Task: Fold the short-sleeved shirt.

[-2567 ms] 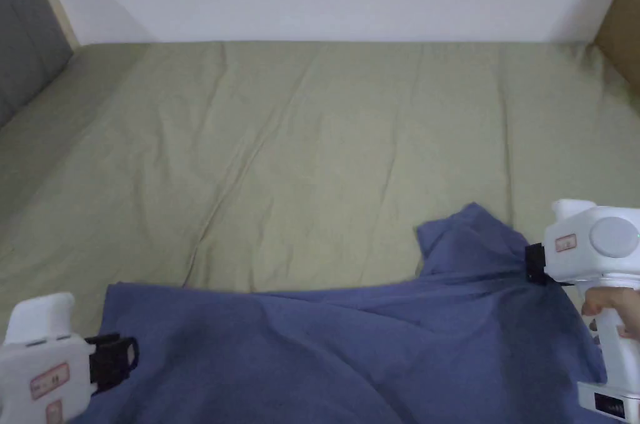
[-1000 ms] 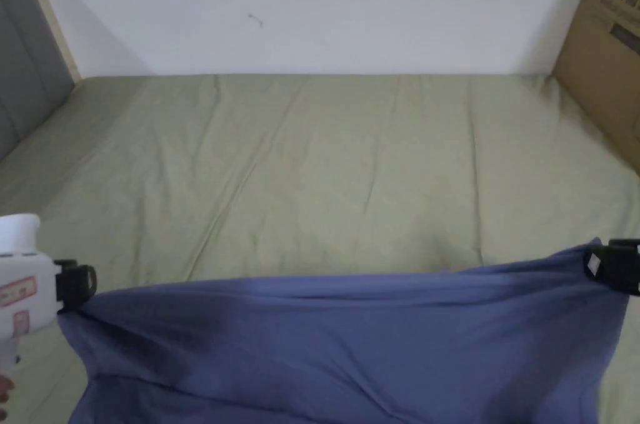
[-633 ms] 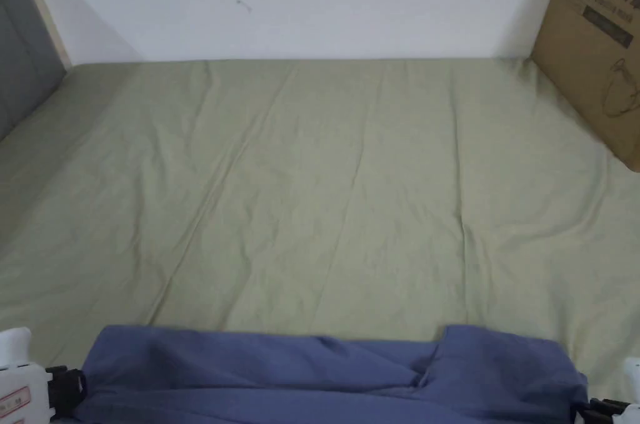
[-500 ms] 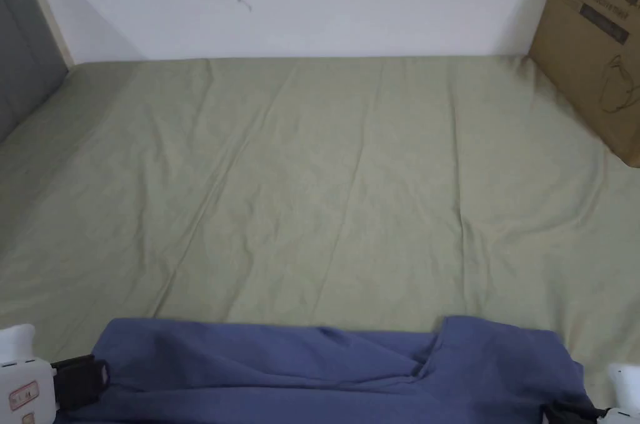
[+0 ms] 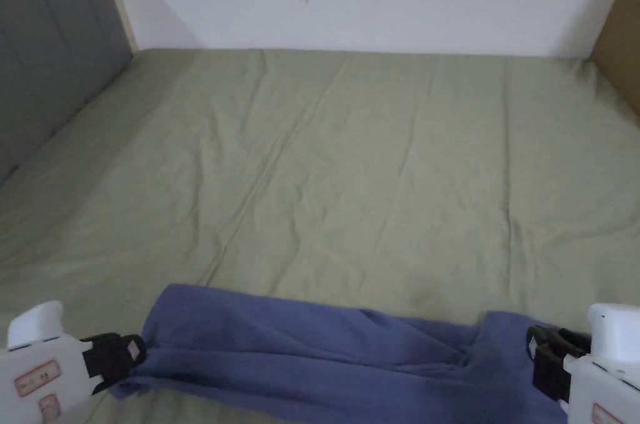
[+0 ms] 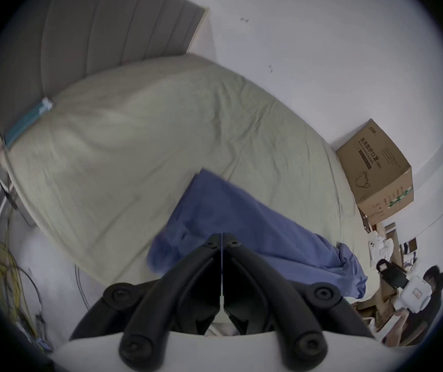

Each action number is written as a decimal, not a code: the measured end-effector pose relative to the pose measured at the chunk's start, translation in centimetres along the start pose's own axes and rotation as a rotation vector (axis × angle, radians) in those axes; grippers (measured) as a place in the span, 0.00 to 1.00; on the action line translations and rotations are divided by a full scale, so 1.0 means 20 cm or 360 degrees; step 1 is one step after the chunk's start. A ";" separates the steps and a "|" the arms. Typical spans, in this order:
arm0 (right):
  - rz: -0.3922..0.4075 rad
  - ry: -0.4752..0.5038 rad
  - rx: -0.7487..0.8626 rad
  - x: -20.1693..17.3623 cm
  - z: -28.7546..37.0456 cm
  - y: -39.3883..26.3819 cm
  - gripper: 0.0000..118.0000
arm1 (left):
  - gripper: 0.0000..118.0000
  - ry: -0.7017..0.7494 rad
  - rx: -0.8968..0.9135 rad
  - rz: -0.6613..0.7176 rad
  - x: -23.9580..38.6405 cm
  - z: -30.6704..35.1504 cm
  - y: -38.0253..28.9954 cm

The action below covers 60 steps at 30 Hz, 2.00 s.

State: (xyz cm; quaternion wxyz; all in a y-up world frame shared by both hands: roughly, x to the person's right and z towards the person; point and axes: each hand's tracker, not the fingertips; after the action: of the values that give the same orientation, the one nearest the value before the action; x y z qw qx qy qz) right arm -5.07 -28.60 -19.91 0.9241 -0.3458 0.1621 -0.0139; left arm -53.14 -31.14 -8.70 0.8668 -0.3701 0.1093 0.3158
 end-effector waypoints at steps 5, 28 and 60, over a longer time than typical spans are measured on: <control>0.0075 0.0064 -0.0025 -0.20 -0.01 0.03 0.00 | 0.27 -0.0080 0.0047 0.0239 -0.14 0.01 -0.01; 0.0033 0.0104 -0.0203 -0.10 -0.11 -0.03 0.00 | 0.06 -0.0334 -0.0267 0.0735 -0.31 -0.53 0.07; -0.0458 -0.0200 -0.0150 0.57 0.20 -0.29 0.00 | 0.88 -0.0546 -0.0507 -0.0922 1.31 -0.56 -0.30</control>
State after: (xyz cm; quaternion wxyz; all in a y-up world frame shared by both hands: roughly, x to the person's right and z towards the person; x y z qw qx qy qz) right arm 7.54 -32.03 -16.55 0.9037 -0.4085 0.0533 -0.1168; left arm -28.50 -29.99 -24.35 0.8574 -0.4578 -0.1972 0.1279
